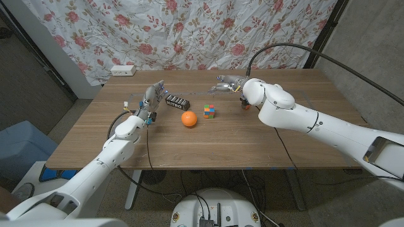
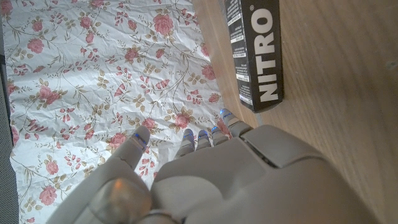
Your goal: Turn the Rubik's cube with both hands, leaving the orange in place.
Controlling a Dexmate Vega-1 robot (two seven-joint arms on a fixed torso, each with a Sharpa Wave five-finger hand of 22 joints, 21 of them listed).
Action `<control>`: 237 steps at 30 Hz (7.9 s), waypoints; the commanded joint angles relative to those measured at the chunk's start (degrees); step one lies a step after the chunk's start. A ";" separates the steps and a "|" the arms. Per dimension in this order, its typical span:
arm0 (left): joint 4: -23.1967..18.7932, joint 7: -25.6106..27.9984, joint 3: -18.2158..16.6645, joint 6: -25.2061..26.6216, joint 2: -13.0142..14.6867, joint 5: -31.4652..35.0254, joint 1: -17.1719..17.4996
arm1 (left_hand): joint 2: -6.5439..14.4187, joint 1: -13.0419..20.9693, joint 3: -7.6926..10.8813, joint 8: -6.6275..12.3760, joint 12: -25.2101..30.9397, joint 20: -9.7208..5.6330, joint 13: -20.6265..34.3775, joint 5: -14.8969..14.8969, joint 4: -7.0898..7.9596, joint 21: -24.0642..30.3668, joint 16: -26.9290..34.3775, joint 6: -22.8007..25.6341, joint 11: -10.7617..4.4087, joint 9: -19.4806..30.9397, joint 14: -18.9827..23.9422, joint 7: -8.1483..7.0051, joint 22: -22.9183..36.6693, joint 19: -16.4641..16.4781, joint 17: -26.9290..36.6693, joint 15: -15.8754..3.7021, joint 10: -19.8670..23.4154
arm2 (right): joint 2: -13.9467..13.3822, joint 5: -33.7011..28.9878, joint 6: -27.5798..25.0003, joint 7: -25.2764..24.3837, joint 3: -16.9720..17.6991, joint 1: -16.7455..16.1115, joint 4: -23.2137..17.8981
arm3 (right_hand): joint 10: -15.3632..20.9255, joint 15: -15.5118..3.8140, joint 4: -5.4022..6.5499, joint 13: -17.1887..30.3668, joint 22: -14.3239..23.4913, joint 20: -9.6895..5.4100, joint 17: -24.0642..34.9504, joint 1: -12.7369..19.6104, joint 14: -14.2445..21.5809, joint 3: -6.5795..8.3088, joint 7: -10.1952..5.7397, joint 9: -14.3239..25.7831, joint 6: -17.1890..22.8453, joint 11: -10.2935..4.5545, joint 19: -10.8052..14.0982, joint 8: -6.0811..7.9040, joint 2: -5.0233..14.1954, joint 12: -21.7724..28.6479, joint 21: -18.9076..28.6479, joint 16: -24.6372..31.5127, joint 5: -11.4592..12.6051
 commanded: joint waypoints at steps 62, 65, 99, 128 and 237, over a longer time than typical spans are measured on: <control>-6.46 6.29 -0.48 4.44 0.67 0.14 4.01 | 4.18 -0.87 0.53 0.16 -0.08 0.39 0.29 0.29 0.01 0.32 0.18 0.99 0.27 0.36 -0.33 0.30 0.11 0.02 0.29 0.02 0.10 | 13.17 -12.80 -1.97 22.88 -21.22 16.08 17.56 | 0.25 1.56 -0.05 0.72 0.22 0.96 0.21 8.46 1.27 2.91 1.35 0.60 1.13 1.41 -0.22 1.26 -1.80 0.57 0.56 1.11 0.29; -7.26 6.78 -0.62 4.83 1.01 0.19 4.52 | 4.17 -0.89 0.53 0.15 -0.08 0.38 0.29 0.29 0.03 0.32 0.17 0.98 0.29 0.36 -0.35 0.30 0.11 0.02 0.30 0.03 0.12 | 13.28 -12.55 -1.63 22.85 -21.05 15.90 18.13 | 0.57 1.39 -0.04 0.75 0.22 0.88 0.22 9.01 1.52 3.10 0.79 0.61 1.59 1.40 -0.06 1.45 -1.89 0.69 0.62 1.20 0.29; -9.92 7.86 -1.05 6.37 2.11 -0.15 6.66 | 4.15 -1.01 0.61 0.24 -0.02 0.51 0.30 0.28 0.04 0.30 0.19 1.44 0.41 0.39 -0.35 0.32 0.11 -0.01 0.30 0.04 0.33 | 15.76 -13.53 1.85 18.51 -18.89 13.88 23.49 | 9.54 -3.28 0.25 1.16 0.21 -0.16 -0.04 18.92 9.00 6.17 -2.78 0.86 11.81 -2.56 4.13 4.62 -3.06 2.64 1.07 3.12 -0.28; -6.70 5.25 -0.06 6.63 1.37 -0.58 3.88 | 4.13 -1.08 0.62 0.16 -0.01 0.44 0.30 0.26 0.03 0.32 0.21 1.42 0.36 0.40 -0.31 0.28 0.11 0.05 0.30 0.07 0.47 | 16.88 -19.25 -0.85 11.24 -18.51 9.25 24.47 | 23.75 -9.25 0.43 2.29 0.16 -1.72 -0.17 25.76 18.40 5.42 -7.56 0.89 23.82 -7.35 10.71 8.52 -6.16 5.22 1.25 5.17 1.08; -22.96 8.05 0.57 15.70 9.15 3.66 5.74 | 4.11 -1.20 0.64 0.56 0.41 0.40 0.31 0.24 -0.06 0.47 0.47 2.94 0.26 0.41 0.57 0.45 0.11 0.58 0.31 -0.22 2.03 | 7.32 -7.26 19.12 -13.31 9.20 -11.63 13.39 | 47.27 -17.52 1.89 5.83 0.17 -5.72 1.62 34.34 30.94 -0.40 -9.23 2.36 43.70 -12.13 18.08 17.57 -1.95 7.58 0.87 10.53 0.88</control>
